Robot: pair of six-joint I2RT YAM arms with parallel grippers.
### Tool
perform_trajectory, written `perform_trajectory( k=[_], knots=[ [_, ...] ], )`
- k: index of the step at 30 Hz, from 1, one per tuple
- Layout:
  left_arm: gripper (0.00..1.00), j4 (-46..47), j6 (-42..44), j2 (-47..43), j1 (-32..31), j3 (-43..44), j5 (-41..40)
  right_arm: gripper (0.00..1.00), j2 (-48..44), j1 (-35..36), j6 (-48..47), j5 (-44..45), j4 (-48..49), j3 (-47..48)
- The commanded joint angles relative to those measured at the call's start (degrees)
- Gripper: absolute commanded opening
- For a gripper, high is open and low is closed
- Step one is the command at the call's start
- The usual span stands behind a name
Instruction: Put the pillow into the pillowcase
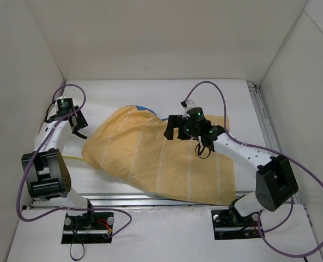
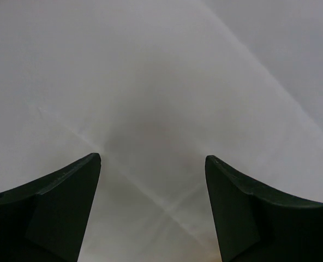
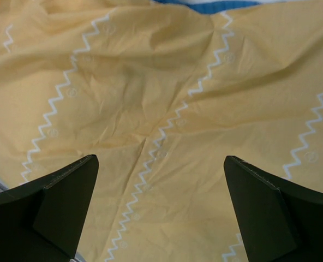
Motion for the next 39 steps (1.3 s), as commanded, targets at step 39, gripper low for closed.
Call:
perform_trajectory(
  k=[39],
  knots=[
    [0.47, 11.1, -56.5, -3.3, -35.1, -11.3, 5.5, 0.95, 2.6, -8.8, 0.3, 6.1, -3.9, 8.5]
  ],
)
